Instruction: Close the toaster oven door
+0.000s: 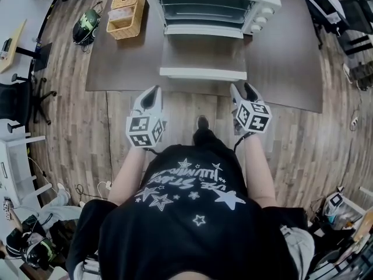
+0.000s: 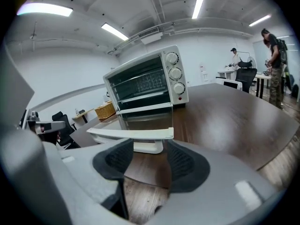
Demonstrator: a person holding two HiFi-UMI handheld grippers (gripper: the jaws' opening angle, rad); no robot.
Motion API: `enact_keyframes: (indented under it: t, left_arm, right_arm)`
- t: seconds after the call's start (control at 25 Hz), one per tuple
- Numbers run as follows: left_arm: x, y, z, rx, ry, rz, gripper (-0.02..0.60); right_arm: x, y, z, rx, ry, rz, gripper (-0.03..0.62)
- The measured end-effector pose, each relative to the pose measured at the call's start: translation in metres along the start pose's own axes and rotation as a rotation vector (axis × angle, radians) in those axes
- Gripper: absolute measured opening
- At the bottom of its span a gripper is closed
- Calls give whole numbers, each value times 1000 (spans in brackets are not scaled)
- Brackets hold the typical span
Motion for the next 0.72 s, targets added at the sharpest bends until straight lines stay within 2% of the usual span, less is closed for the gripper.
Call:
enact_keyframes:
  t: [0.28, 0.56, 0.72]
  left_arm:
    - [-3, -12, 8, -38, 14, -28, 11]
    - [-5, -16, 9, -44, 30, -47, 11]
    - [-5, -16, 11, -39, 39, -58, 11]
  right_arm:
    - [2, -27, 7, -56, 61, -2, 221]
    - [5, -43, 5, -80, 96, 17, 179]
    - [4, -47, 7, -90, 130, 25, 179]
Point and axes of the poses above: the fingertips, and each gripper's own axes: y backward along the fingers, x to its right, z out of its underside, the point moved 4 cm from there along y, backward along the fingers, and after that the axes turned 9 degrees about z, right-handed, at the moved point
